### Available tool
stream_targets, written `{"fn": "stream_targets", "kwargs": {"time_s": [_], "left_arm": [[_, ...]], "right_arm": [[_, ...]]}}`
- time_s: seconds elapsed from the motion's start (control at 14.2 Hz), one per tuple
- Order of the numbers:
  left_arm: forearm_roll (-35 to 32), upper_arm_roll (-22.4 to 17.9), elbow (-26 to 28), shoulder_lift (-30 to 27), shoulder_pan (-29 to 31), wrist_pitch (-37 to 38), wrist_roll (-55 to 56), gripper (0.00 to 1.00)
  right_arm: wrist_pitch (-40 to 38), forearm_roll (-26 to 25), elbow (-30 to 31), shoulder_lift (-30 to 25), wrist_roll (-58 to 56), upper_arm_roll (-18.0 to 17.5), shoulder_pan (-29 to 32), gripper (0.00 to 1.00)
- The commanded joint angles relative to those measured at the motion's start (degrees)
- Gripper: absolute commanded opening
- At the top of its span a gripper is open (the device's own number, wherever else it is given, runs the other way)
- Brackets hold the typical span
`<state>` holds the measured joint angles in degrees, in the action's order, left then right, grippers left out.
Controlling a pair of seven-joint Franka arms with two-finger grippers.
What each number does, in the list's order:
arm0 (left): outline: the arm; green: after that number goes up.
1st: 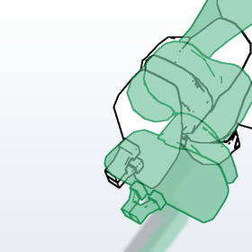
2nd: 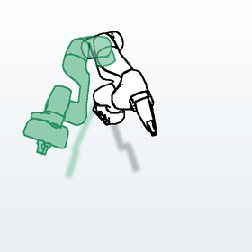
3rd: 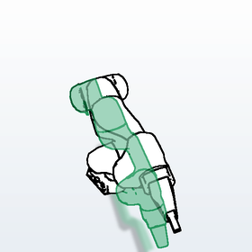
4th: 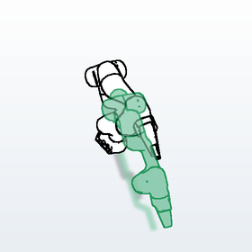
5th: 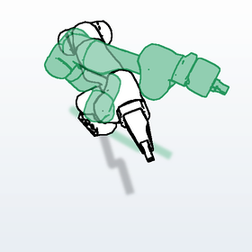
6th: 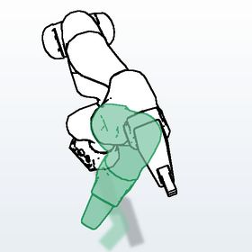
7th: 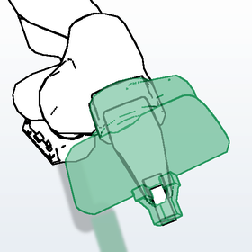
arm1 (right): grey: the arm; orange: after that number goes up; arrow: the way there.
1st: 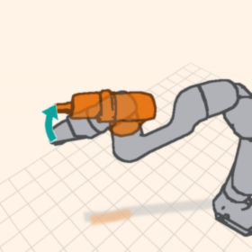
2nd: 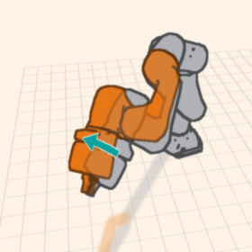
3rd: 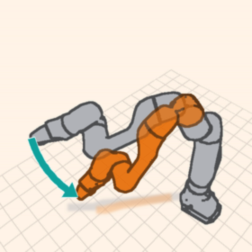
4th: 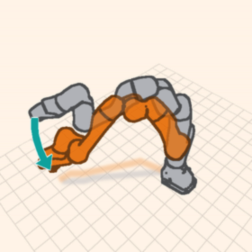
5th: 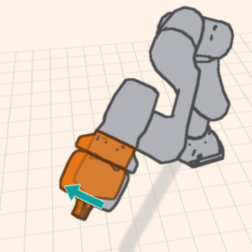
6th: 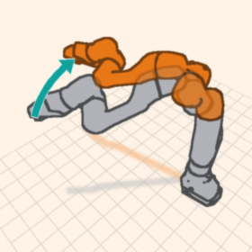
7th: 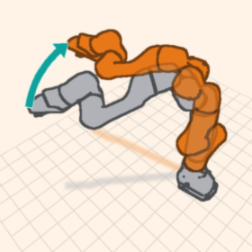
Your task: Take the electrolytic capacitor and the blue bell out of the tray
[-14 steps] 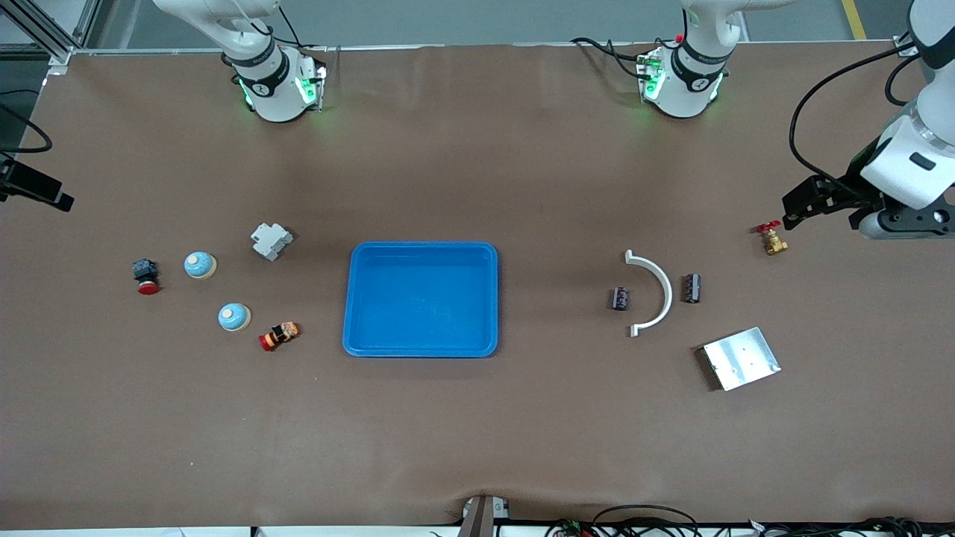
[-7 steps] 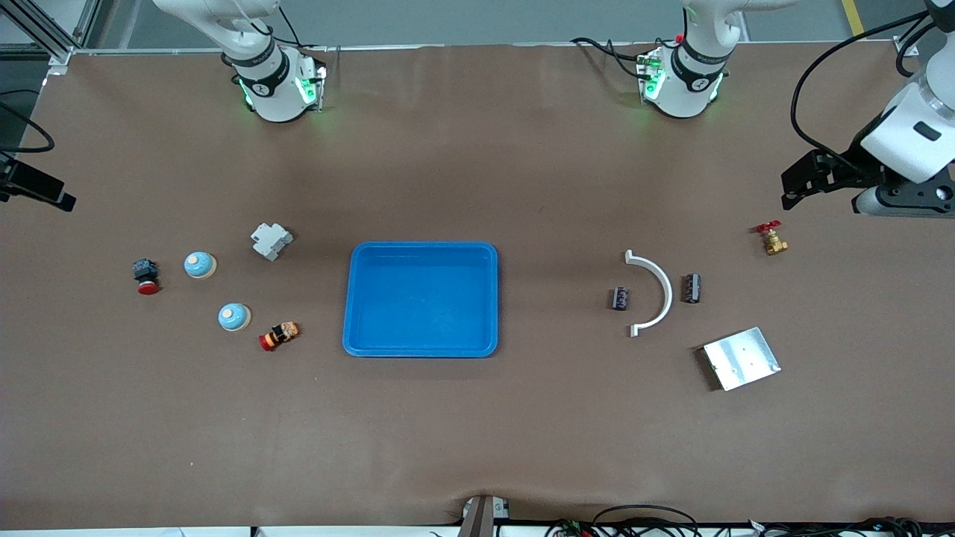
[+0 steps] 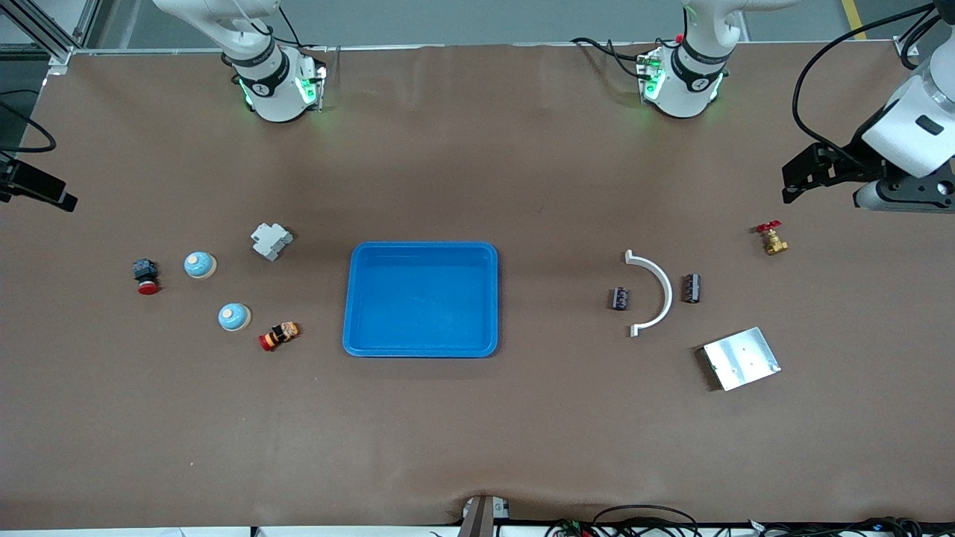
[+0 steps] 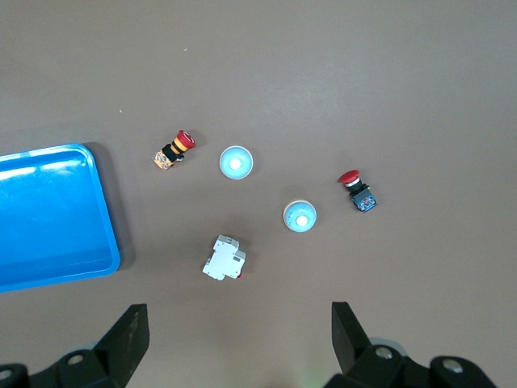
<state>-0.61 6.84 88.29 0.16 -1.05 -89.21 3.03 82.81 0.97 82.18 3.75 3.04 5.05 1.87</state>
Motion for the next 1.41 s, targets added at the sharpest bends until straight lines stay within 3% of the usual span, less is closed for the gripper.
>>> {"fn": "stream_targets", "kwargs": {"time_s": [0.0, 1.34], "left_arm": [[0.61, -0.95, -3.20, 0.72, -0.88, 3.34, -1.44, 1.00], [0.08, -0.78, -3.30, 0.46, -0.18, 3.43, -6.63, 1.00]], "right_arm": [[-0.45, 0.44, -0.97, 0.12, 0.48, -0.57, 0.59, 1.00], [-0.54, 0.44, -0.79, 0.03, -0.58, -0.66, 0.50, 1.00]]}}
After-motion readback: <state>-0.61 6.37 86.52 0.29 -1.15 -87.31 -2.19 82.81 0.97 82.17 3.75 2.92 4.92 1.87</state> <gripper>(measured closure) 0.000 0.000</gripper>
